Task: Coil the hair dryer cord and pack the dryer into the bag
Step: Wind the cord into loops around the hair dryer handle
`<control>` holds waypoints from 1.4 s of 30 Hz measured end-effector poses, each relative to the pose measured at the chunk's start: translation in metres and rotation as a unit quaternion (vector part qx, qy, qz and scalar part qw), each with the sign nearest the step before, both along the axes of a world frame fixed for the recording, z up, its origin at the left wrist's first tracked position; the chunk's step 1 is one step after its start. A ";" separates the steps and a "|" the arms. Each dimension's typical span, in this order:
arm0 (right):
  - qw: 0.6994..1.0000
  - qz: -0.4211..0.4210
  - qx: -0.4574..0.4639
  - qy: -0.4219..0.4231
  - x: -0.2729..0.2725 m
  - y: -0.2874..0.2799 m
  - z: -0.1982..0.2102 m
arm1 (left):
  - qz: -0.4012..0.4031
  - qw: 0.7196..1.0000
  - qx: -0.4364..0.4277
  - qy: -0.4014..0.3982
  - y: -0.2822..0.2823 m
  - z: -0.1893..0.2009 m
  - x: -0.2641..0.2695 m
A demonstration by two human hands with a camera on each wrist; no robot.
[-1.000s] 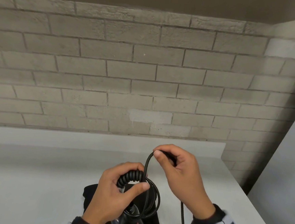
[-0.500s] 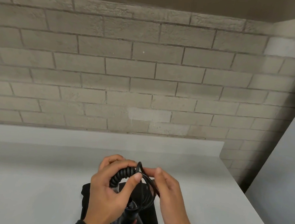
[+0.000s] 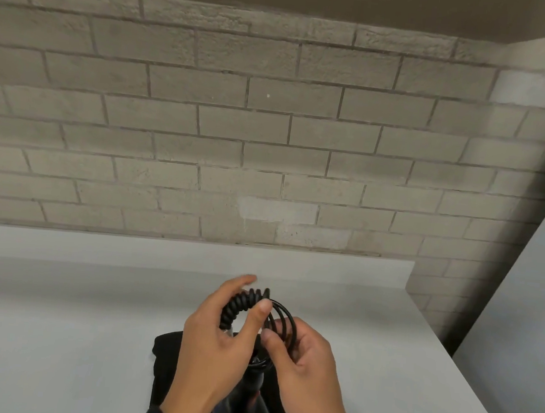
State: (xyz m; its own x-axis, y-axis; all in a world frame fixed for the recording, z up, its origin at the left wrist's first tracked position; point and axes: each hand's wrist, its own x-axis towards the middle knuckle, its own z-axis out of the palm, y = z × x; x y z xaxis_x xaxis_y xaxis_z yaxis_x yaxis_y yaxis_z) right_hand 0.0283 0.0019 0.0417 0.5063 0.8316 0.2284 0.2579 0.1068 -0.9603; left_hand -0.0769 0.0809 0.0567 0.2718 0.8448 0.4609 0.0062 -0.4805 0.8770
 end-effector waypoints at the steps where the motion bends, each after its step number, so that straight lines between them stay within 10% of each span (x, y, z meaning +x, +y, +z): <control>1: 1.000 -0.018 0.005 0.003 -0.001 0.001 -0.002 | 0.020 1.000 -0.019 -0.002 -0.003 0.002 0.001; 7: 0.999 0.013 0.036 -0.030 -0.010 -0.003 0.005 | 0.045 0.973 -0.174 -0.148 -0.022 -0.005 0.012; 18: 0.978 0.198 0.004 -0.059 0.007 -0.008 0.014 | -0.001 0.961 -0.169 -0.217 -0.015 -0.009 0.008; 28: 0.986 0.153 -0.008 -0.068 0.008 -0.007 0.011 | -0.058 0.920 -0.269 -0.280 -0.013 -0.004 0.012; 42: 0.993 0.051 0.013 -0.101 0.010 -0.005 0.002 | -0.029 0.932 -0.280 -0.228 -0.013 0.003 0.011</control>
